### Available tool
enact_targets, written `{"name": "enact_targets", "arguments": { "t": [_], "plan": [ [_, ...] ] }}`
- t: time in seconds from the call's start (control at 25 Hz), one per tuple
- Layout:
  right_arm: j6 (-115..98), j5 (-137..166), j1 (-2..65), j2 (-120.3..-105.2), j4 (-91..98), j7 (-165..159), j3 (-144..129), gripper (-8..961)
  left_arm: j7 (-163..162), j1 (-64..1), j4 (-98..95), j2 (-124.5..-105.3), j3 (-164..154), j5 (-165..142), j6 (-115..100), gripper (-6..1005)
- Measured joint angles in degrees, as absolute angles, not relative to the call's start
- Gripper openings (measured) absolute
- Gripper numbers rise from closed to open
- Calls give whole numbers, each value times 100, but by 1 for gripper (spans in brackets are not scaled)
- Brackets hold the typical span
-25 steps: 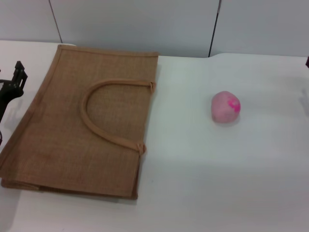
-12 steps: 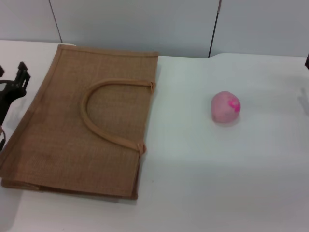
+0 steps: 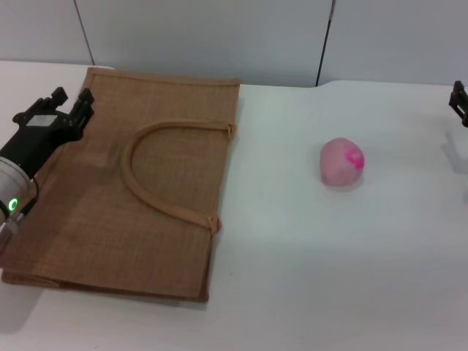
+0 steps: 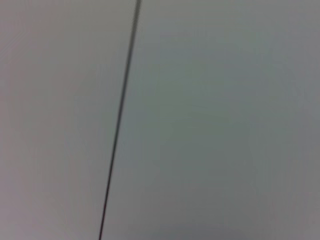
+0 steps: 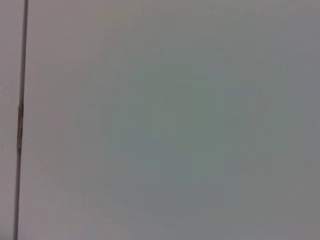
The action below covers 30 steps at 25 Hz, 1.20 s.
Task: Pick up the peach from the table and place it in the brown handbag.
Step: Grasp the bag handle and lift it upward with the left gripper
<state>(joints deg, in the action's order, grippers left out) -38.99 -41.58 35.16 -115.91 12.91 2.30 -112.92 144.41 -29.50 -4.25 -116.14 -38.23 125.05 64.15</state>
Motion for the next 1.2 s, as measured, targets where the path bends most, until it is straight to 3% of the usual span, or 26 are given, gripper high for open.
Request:
{"name": "enact_targets", "arguments": {
  "t": [0.2, 0.52, 1.2],
  "plan": [
    [-3888, -4157, 3518, -11591, 1291, 261, -11295, 789, 13461, -2826, -1209, -11620, -3824, 11375, 6108, 499],
    [-3852, -4149, 3543, -11593, 1303, 264, -11303, 788, 11907, -2651, -2413, -11650, -3820, 9846, 5746, 505],
    [-3841, -4148, 3551, -11593, 1316, 264, -11312, 789, 10519, -3049, -3101, -11607, -3771, 7342, 5633, 512]
  ]
}}
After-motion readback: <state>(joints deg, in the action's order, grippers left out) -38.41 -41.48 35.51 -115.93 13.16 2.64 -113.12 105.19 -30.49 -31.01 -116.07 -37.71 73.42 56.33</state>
